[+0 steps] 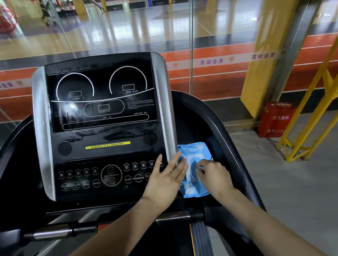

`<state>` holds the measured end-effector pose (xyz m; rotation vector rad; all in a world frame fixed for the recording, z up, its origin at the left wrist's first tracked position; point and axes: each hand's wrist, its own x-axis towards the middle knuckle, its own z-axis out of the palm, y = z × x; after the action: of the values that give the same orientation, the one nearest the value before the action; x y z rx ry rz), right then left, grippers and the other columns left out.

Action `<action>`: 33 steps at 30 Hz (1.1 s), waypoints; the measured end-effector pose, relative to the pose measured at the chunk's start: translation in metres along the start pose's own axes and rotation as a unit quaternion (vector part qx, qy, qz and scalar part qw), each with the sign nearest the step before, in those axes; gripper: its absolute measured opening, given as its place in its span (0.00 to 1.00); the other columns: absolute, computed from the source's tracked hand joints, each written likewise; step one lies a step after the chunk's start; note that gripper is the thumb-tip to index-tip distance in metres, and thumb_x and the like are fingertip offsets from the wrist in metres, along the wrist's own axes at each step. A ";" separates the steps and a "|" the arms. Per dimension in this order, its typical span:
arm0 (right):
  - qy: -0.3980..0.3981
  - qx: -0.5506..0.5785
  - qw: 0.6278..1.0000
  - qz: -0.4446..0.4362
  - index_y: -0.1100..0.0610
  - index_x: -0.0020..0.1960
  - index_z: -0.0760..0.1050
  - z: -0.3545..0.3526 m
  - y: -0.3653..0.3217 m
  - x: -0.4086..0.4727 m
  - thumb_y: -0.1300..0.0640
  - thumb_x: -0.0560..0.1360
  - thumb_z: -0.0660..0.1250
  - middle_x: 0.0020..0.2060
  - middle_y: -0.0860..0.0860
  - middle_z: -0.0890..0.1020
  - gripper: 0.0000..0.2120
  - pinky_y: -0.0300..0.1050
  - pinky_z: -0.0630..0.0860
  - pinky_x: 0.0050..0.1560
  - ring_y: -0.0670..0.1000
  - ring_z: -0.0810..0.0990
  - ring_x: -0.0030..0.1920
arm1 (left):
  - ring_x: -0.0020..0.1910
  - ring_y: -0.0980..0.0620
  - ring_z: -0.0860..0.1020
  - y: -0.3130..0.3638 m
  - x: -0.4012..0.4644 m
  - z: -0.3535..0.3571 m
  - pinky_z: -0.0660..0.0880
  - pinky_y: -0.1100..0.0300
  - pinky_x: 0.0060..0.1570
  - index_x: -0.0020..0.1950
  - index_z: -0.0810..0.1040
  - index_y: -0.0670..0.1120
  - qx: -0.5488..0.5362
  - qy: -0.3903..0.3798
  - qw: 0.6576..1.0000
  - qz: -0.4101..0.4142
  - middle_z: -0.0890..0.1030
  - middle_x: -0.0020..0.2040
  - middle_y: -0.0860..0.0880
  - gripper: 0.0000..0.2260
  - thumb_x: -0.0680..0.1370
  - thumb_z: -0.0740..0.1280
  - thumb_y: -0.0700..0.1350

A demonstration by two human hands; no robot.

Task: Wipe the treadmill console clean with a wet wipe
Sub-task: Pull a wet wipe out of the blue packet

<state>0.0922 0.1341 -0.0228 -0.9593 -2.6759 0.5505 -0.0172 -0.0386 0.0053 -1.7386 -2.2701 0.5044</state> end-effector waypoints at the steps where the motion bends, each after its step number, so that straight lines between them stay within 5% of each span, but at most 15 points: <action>1: -0.006 0.001 1.000 0.008 0.54 0.56 0.83 -0.001 -0.002 0.004 0.54 0.82 0.67 0.52 0.51 0.83 0.07 0.44 0.74 0.42 0.55 0.85 0.47 | 0.79 0.41 0.26 0.000 0.000 0.000 0.44 0.29 0.76 0.84 0.40 0.44 -0.002 -0.002 1.000 -0.001 0.43 0.86 0.45 0.34 0.84 0.57 0.44; 8: -0.075 -0.087 0.993 0.033 0.57 0.48 0.81 -0.006 -0.013 0.027 0.57 0.80 0.67 0.48 0.53 0.84 0.06 0.47 0.78 0.43 0.58 0.84 0.48 | 0.80 0.42 0.26 0.001 0.001 0.004 0.45 0.27 0.75 0.85 0.42 0.43 -0.013 0.000 1.000 -0.004 0.43 0.86 0.45 0.34 0.84 0.58 0.43; 18: -0.121 -0.164 0.979 -0.001 0.61 0.59 0.79 -0.004 -0.021 0.037 0.61 0.81 0.62 0.58 0.56 0.83 0.10 0.46 0.75 0.47 0.59 0.84 0.57 | 0.79 0.41 0.25 0.001 0.001 0.007 0.46 0.26 0.75 0.84 0.41 0.43 -0.007 0.001 1.000 -0.008 0.42 0.86 0.44 0.35 0.84 0.59 0.44; 24: -0.125 -0.161 0.979 -0.026 0.62 0.64 0.75 -0.005 -0.018 0.030 0.60 0.83 0.58 0.62 0.56 0.79 0.14 0.49 0.77 0.54 0.59 0.82 0.61 | 0.79 0.41 0.25 0.002 0.000 0.005 0.44 0.26 0.75 0.84 0.40 0.43 -0.007 0.001 1.000 -0.007 0.42 0.86 0.44 0.35 0.84 0.58 0.44; 33: -0.159 -0.113 0.977 -0.086 0.61 0.58 0.74 -0.017 -0.009 0.021 0.54 0.82 0.60 0.57 0.55 0.80 0.12 0.49 0.74 0.53 0.59 0.80 0.57 | 0.78 0.41 0.24 0.002 0.000 0.007 0.43 0.26 0.74 0.84 0.41 0.43 -0.010 0.004 1.000 -0.009 0.43 0.86 0.44 0.35 0.84 0.59 0.44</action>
<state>0.0774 0.1461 -0.0019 -0.7329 -3.1253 0.3959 -0.0185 -0.0386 -0.0022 -1.7249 -2.2913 0.4711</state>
